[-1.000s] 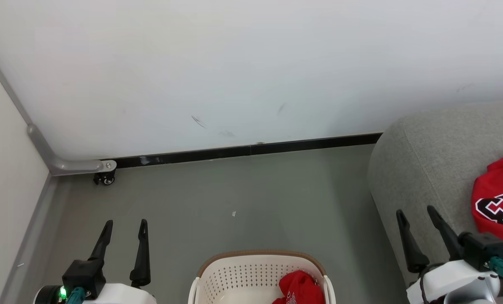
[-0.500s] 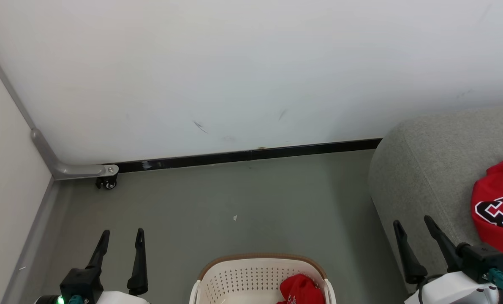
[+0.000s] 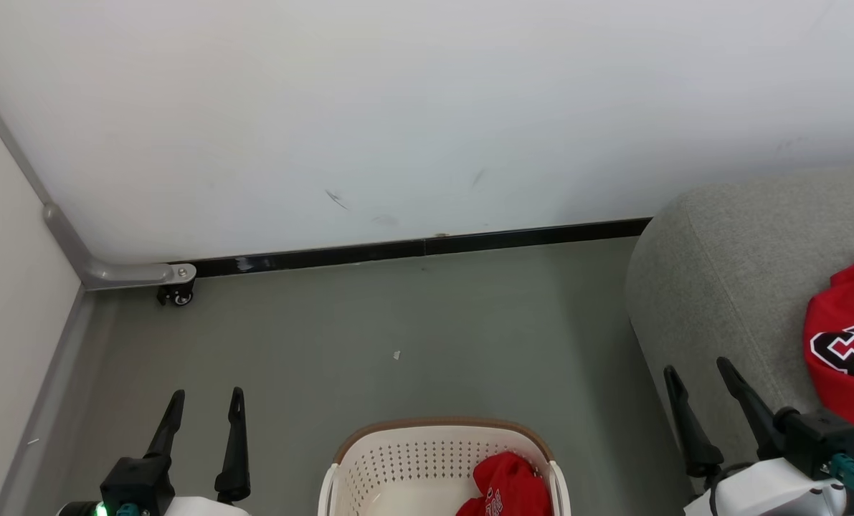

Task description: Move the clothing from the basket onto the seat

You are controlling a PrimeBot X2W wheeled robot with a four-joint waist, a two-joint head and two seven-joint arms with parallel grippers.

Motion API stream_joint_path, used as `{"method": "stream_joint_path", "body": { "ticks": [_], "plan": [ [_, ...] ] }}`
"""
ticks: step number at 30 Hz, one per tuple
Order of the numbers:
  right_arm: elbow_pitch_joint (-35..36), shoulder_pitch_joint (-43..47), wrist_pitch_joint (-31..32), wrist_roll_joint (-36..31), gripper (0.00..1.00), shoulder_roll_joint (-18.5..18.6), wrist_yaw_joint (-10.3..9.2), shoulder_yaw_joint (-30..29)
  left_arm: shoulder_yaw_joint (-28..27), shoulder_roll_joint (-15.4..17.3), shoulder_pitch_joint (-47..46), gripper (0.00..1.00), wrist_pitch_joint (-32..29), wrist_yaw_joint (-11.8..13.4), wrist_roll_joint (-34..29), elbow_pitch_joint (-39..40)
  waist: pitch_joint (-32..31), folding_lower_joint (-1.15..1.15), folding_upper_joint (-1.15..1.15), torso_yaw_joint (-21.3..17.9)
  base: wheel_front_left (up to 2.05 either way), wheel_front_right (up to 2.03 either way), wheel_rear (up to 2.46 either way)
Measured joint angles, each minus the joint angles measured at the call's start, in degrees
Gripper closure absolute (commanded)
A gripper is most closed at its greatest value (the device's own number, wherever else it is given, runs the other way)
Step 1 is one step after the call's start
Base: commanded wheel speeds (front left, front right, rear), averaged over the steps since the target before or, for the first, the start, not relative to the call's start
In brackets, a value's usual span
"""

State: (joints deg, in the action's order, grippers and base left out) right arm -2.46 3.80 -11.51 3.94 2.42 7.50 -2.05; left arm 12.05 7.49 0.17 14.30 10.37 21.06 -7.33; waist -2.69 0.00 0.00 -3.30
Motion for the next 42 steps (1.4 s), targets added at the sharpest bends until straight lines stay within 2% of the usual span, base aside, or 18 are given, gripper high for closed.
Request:
{"method": "stream_joint_path", "body": {
  "ticks": [15, 22, 42],
  "plan": [
    [2.7, 0.4, 0.0, 0.1, 0.00, -0.1, 0.00, -1.3, 3.9, 1.1, -3.0, 0.00, -0.2, -2.5, -2.6, -1.3, 3.6, 0.00, 0.00, -0.6, 0.00, 0.00, 0.00],
    [4.7, 0.3, 0.4, -0.1, 0.00, -0.2, 0.00, -3.7, 5.7, 1.0, -6.4, 0.00, -1.7, -4.4, -2.8, -3.1, 6.5, 0.00, 0.00, -1.3, 0.00, 0.00, 0.00],
    [9.6, -5.1, 0.4, 0.2, 0.00, -0.3, 0.00, -6.6, 10.5, 0.1, -16.0, 0.00, -4.8, -7.6, -6.1, -5.7, 16.7, 0.00, 0.00, -3.8, 0.00, 0.00, 0.00]
  ]
}}
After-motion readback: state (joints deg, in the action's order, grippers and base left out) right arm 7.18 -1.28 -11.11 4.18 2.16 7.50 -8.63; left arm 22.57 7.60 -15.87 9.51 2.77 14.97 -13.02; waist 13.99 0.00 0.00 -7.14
